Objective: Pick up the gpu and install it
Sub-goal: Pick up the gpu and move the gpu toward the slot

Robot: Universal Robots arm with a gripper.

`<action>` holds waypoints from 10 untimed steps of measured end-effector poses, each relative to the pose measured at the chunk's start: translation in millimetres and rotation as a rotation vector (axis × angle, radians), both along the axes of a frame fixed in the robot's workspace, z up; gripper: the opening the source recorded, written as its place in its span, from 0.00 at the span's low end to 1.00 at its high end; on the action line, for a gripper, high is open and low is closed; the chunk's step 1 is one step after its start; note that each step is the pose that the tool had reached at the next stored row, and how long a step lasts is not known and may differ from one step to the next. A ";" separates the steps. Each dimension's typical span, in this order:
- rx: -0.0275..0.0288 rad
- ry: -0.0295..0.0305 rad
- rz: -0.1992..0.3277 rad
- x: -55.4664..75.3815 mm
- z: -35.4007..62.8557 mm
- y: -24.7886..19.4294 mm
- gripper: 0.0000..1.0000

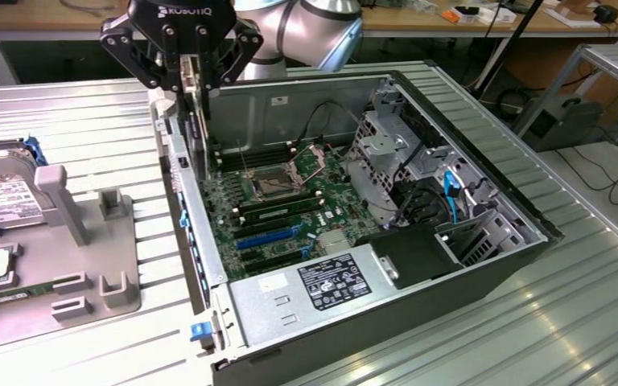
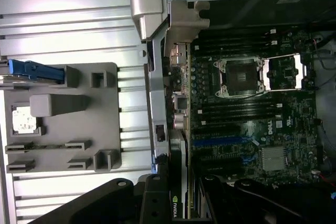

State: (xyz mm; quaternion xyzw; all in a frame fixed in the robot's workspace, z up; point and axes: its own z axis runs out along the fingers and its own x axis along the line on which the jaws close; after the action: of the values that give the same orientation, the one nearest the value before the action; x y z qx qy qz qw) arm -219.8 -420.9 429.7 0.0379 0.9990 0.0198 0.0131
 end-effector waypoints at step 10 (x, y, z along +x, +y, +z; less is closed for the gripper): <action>0.0000 0.0000 0.000 22.3 0.0 0.0 0.27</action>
State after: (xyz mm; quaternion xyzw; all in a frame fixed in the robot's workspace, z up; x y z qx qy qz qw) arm -197.5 -420.9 429.7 0.0379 0.9990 0.0198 0.0132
